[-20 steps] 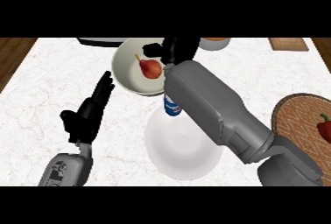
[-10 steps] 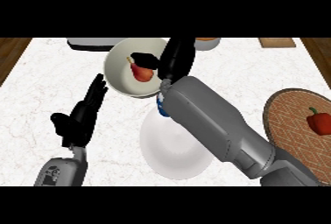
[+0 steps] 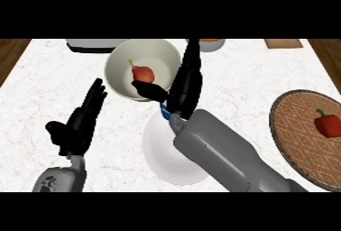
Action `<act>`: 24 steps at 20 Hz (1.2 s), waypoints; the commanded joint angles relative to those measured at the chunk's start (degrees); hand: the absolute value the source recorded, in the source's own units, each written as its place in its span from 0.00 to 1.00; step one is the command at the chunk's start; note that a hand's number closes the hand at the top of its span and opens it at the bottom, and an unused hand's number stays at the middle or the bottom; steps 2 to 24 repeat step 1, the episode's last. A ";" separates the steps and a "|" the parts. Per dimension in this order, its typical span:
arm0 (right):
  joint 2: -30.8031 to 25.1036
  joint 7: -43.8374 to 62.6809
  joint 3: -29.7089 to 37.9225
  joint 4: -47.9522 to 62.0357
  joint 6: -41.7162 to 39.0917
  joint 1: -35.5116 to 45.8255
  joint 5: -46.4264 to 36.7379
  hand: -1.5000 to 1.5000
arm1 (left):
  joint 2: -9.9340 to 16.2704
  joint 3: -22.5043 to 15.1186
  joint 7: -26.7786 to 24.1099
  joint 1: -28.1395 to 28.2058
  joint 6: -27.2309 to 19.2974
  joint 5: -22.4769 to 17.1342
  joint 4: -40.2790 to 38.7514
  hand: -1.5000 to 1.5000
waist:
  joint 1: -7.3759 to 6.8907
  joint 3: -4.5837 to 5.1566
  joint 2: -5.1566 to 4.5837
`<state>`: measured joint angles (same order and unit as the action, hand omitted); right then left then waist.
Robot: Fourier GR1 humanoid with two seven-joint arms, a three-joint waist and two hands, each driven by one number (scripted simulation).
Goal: Pick the pear from the plate and place it in the bowl
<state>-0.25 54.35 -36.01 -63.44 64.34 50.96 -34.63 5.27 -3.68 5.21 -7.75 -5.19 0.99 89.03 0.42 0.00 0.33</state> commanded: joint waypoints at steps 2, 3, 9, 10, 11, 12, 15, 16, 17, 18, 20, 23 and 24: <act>0.24 3.45 -0.86 -5.32 -0.31 -5.17 -5.03 0.00 | -2.73 -1.73 -1.08 -1.74 -2.16 2.44 -1.62 0.50 | -0.16 0.02 -0.15; 0.24 3.45 -0.86 -5.32 -0.31 -5.17 -5.03 0.00 | -2.73 -1.73 -1.08 -1.74 -2.16 2.44 -1.62 0.50 | -0.16 0.02 -0.15; 0.24 3.45 -0.86 -5.32 -0.31 -5.17 -5.03 0.00 | -2.73 -1.73 -1.08 -1.74 -2.16 2.44 -1.62 0.50 | -0.16 0.02 -0.15; 0.24 3.45 -0.86 -5.32 -0.31 -5.17 -5.03 0.00 | -2.73 -1.73 -1.08 -1.74 -2.16 2.44 -1.62 0.50 | -0.16 0.02 -0.15; 0.24 3.45 -0.86 -5.32 -0.31 -5.17 -5.03 0.00 | -2.73 -1.73 -1.08 -1.74 -2.16 2.44 -1.62 0.50 | -0.16 0.02 -0.15; 0.24 3.45 -0.86 -5.32 -0.31 -5.17 -5.03 0.00 | -2.73 -1.73 -1.08 -1.74 -2.16 2.44 -1.62 0.50 | -0.16 0.02 -0.15; 0.24 3.45 -0.86 -5.32 -0.31 -5.17 -5.03 0.00 | -2.73 -1.73 -1.08 -1.74 -2.16 2.44 -1.62 0.50 | -0.16 0.02 -0.15; 0.24 3.45 -0.86 -5.32 -0.31 -5.17 -5.03 0.00 | -2.73 -1.73 -1.08 -1.74 -2.16 2.44 -1.62 0.50 | -0.16 0.02 -0.15; 0.24 3.45 -0.86 -5.32 -0.31 -5.17 -5.03 0.00 | -2.73 -1.73 -1.08 -1.74 -2.16 2.44 -1.62 0.50 | -0.16 0.02 -0.15; 0.24 3.45 -0.86 -5.32 -0.31 -5.17 -5.03 0.00 | -2.73 -1.73 -1.08 -1.74 -2.16 2.44 -1.62 0.50 | -0.16 0.02 -0.15; 0.24 3.45 -0.86 -5.32 -0.31 -5.17 -5.03 0.00 | -2.73 -1.73 -1.08 -1.74 -2.16 2.44 -1.62 0.50 | -0.16 0.02 -0.15; 0.24 3.45 -0.86 -5.32 -0.31 -5.17 -5.03 0.00 | -2.73 -1.73 -1.08 -1.74 -2.16 2.44 -1.62 0.50 | -0.16 0.02 -0.15; 0.24 3.45 -0.86 -5.32 -0.31 -5.17 -5.03 0.00 | -2.73 -1.73 -1.08 -1.74 -2.16 2.44 -1.62 0.50 | -0.16 0.02 -0.15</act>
